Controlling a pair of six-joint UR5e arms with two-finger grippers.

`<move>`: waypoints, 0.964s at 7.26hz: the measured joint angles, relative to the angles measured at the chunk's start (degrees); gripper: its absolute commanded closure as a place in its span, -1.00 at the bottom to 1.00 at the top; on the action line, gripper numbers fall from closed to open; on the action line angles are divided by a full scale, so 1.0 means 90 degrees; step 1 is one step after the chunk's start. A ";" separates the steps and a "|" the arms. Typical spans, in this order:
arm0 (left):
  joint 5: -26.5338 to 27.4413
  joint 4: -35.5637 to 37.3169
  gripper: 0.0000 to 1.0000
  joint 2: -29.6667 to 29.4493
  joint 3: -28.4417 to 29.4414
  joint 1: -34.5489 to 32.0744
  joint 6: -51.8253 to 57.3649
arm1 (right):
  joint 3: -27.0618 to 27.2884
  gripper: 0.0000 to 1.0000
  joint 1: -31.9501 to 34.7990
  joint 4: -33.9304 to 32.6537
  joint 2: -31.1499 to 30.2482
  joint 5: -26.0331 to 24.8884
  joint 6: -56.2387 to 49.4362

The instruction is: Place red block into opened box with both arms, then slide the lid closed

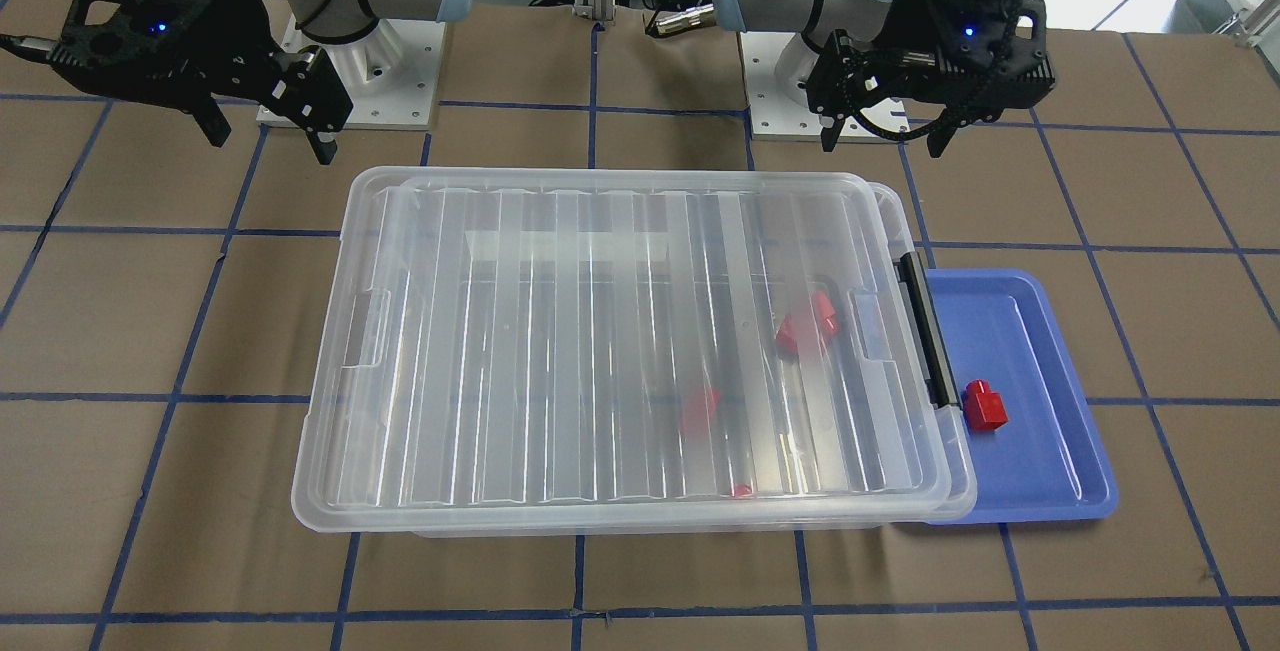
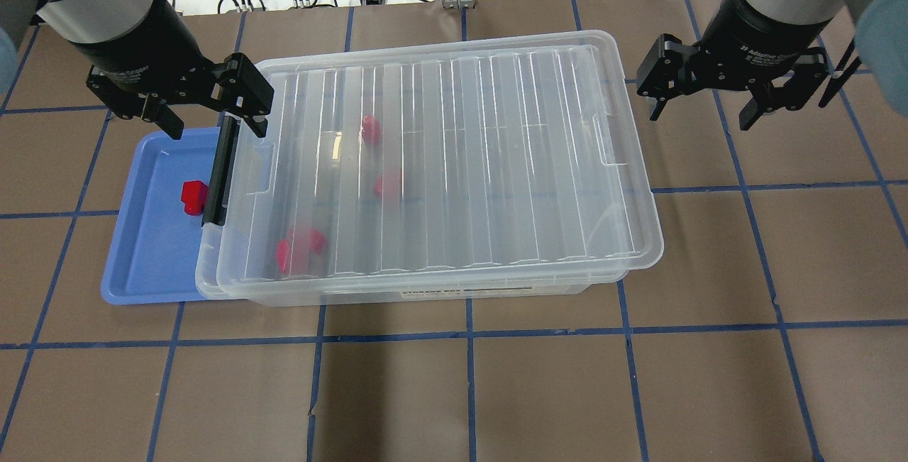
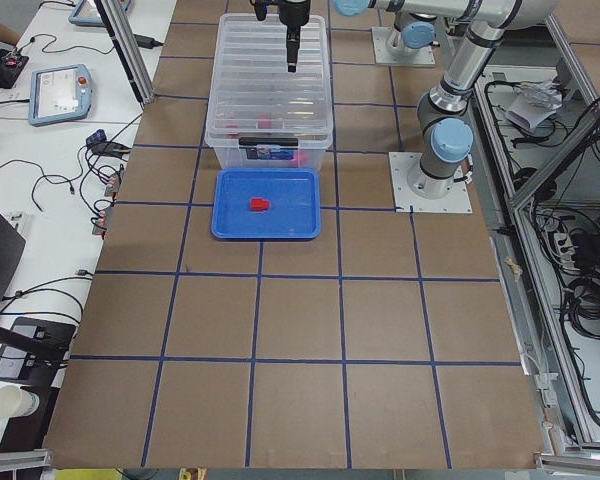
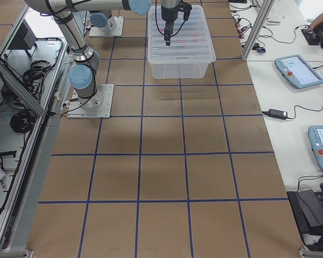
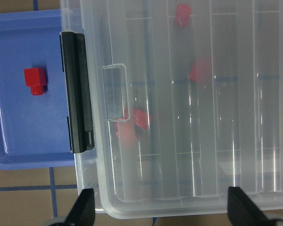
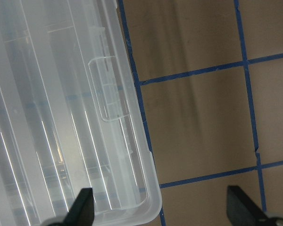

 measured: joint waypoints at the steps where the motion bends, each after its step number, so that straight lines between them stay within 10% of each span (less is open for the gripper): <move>1: -0.0001 0.0007 -1.00 -0.0009 0.0003 0.0000 0.0000 | 0.0016 -1.00 -0.0001 -0.0001 0.0002 -0.0002 0.0000; 7: -0.0006 0.0053 -1.00 -0.0032 0.0003 0.0014 -0.0039 | 0.0060 -1.00 -0.0047 0.0040 0.0116 -0.0037 0.0001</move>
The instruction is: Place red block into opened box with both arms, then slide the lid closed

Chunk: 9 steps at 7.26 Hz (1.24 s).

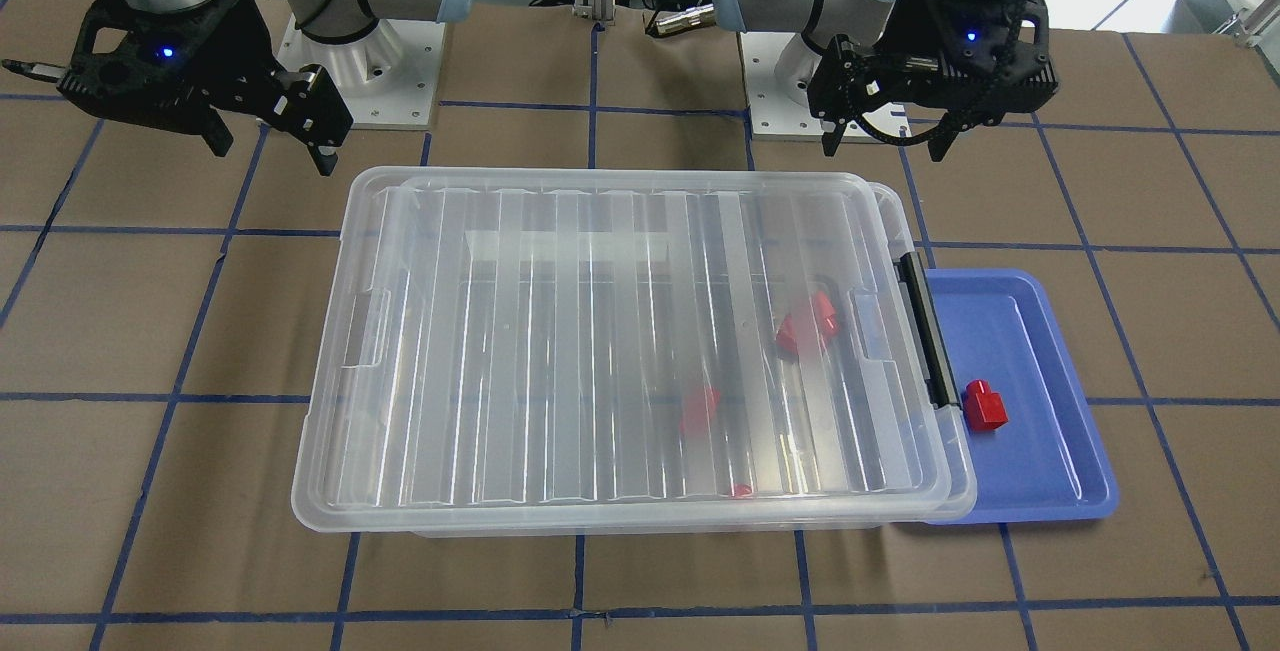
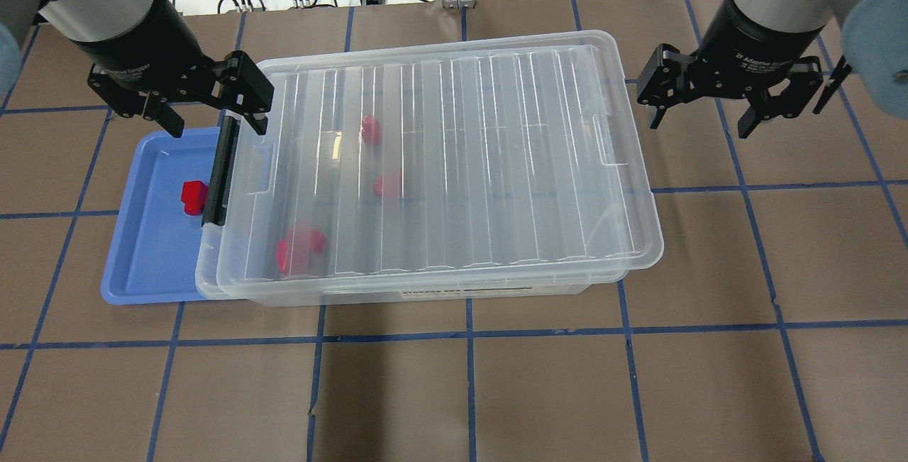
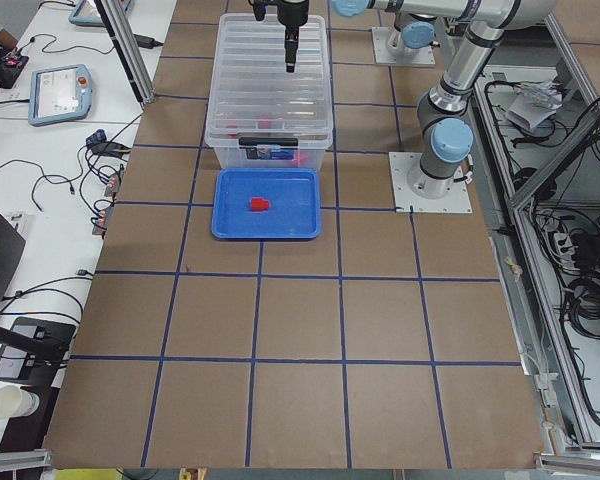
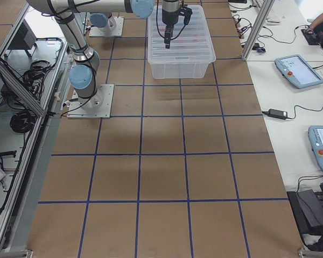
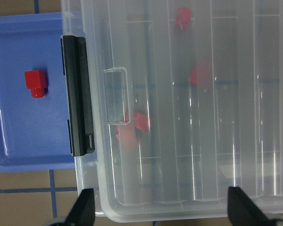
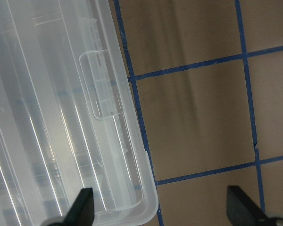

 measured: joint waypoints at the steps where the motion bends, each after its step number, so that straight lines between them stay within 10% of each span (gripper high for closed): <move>1: -0.0002 -0.0051 -1.00 -0.0022 0.0045 0.0006 -0.0002 | 0.0005 -1.00 -0.0013 -0.0019 0.0010 -0.0005 0.0000; 9: 0.0035 -0.0563 -1.00 -0.0299 0.0509 -0.0003 0.0016 | 0.0147 -1.00 -0.0063 -0.1598 0.1492 0.0019 -0.0045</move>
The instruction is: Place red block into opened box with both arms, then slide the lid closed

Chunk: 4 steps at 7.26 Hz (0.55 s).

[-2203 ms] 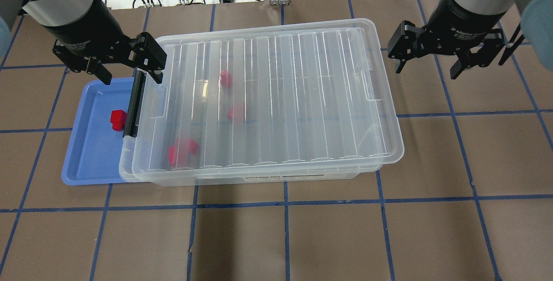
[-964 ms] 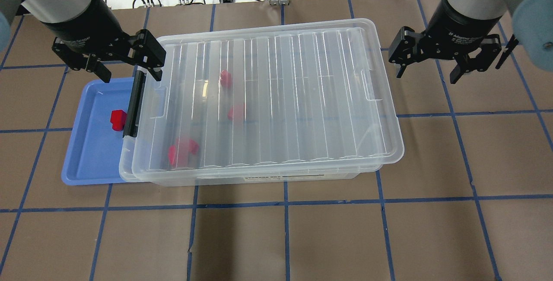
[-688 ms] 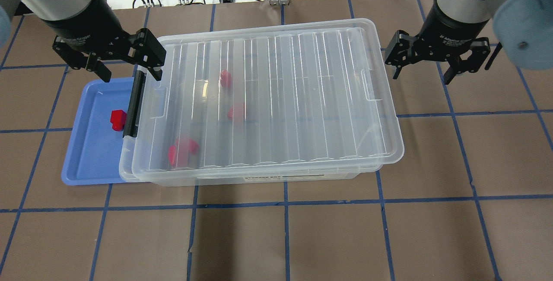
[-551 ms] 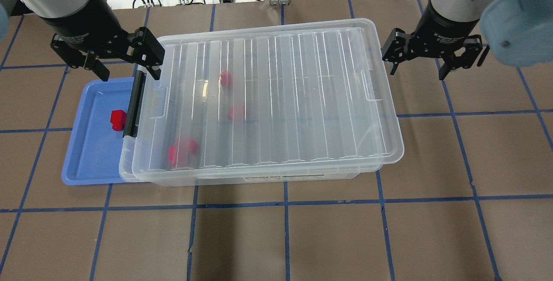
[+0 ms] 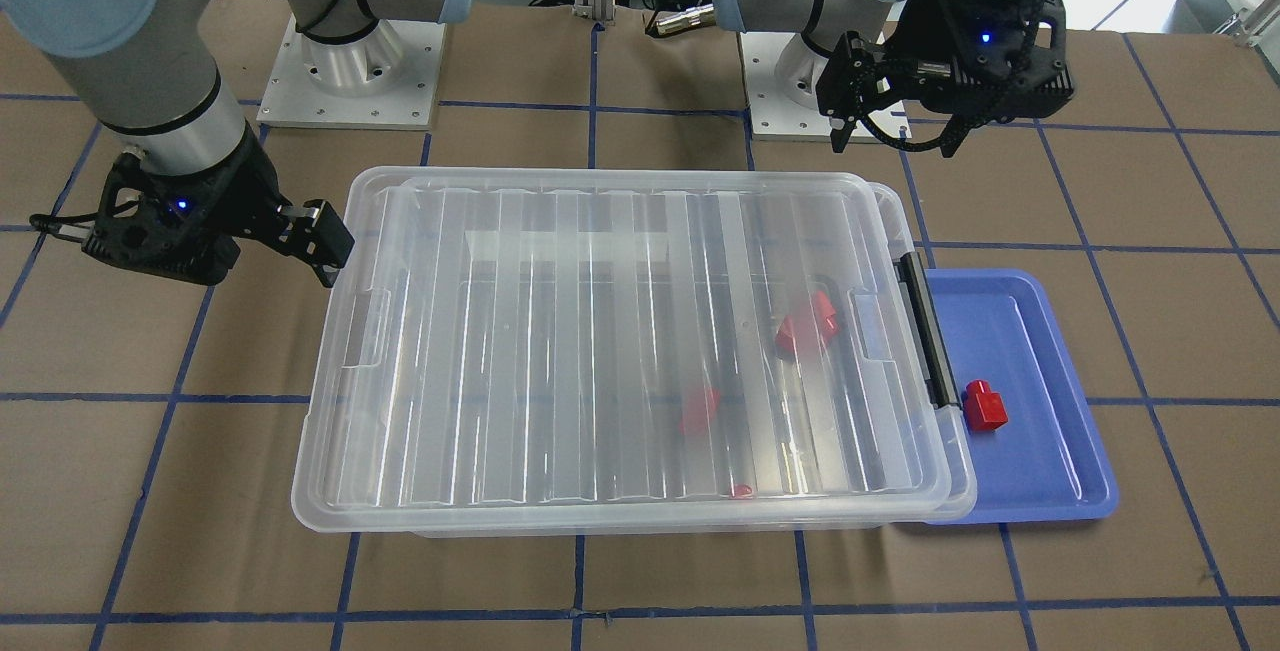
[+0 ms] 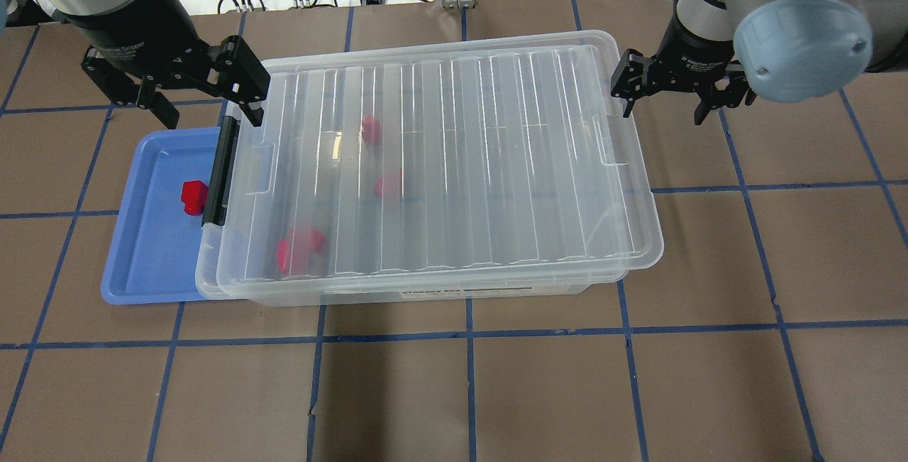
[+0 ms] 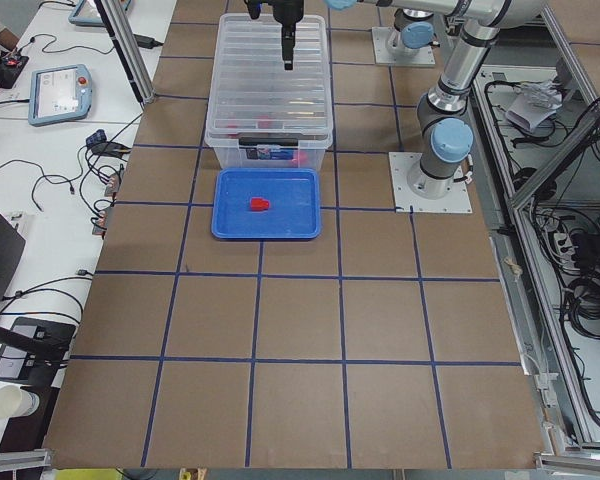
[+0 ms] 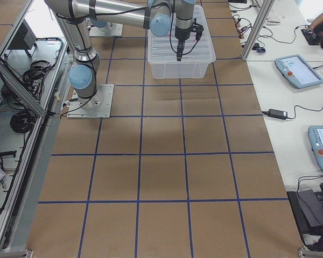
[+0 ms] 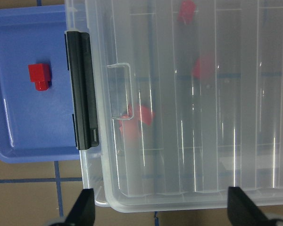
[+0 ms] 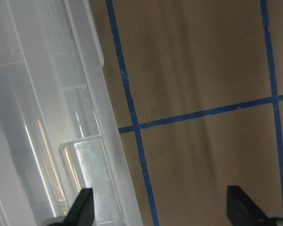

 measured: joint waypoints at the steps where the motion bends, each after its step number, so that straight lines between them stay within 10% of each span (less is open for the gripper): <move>1: -0.0007 0.0010 -1.00 -0.0010 0.0015 0.0000 -0.0001 | 0.0002 -1.00 -0.0004 -0.0062 0.0136 0.0030 0.0011; 4: 0.0026 0.0000 -1.00 -0.0105 0.0094 0.0005 0.0053 | 0.0008 -1.00 -0.0008 -0.0097 0.0314 0.0044 -0.0014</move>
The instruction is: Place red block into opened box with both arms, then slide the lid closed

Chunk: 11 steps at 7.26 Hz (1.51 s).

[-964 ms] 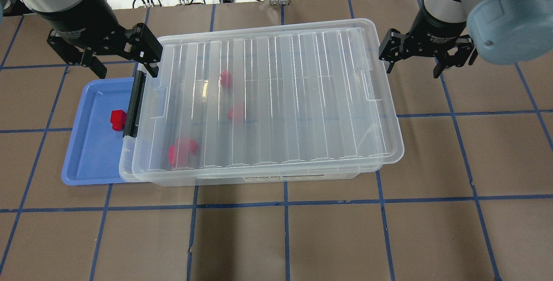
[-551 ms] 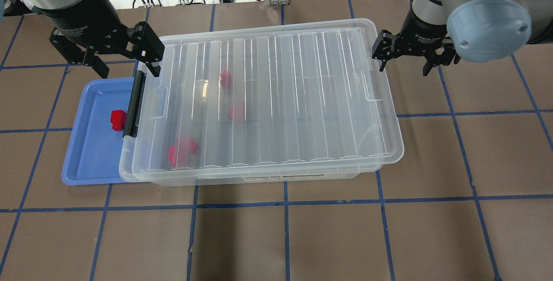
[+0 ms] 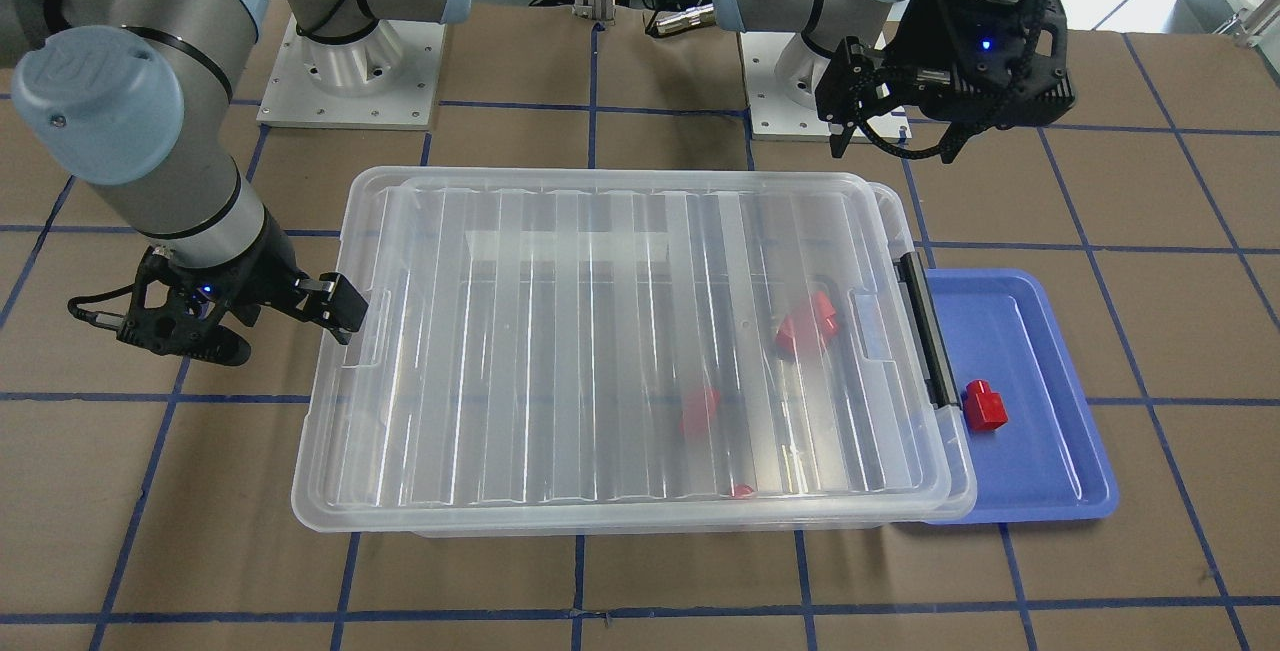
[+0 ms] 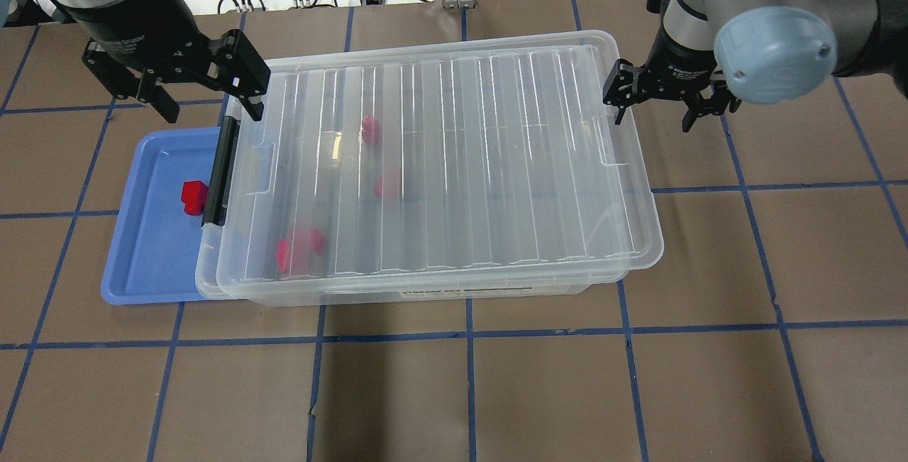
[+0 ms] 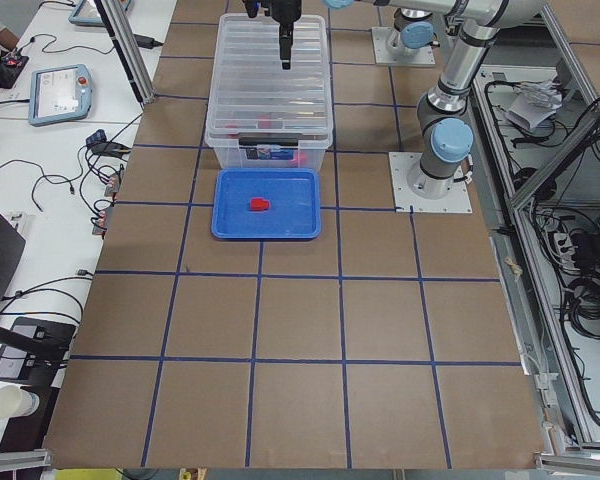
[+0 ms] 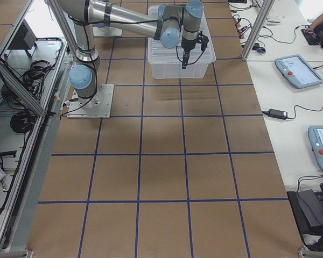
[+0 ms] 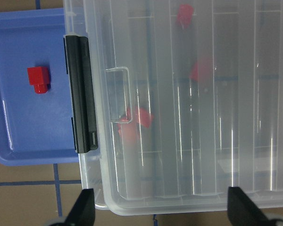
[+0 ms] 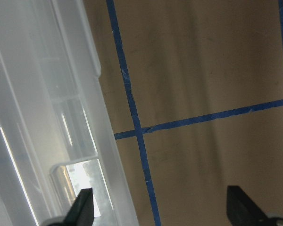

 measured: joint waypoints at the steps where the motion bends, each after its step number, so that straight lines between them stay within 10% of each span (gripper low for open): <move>1: 0.0024 -0.0007 -1.00 -0.0069 -0.0020 0.0035 0.0014 | -0.0021 -1.00 -0.0003 -0.0005 0.0081 -0.0006 -0.0003; 7: -0.0015 -0.0178 -1.00 -0.0641 -0.0127 0.1244 0.0718 | -0.0045 -1.00 -0.0279 0.0022 0.0246 -0.0068 -0.0066; 11: -0.0183 0.1614 -1.00 -0.1234 -0.1102 0.2487 0.2885 | -0.0055 -1.00 -0.0782 0.0042 0.0246 -0.0093 -0.0649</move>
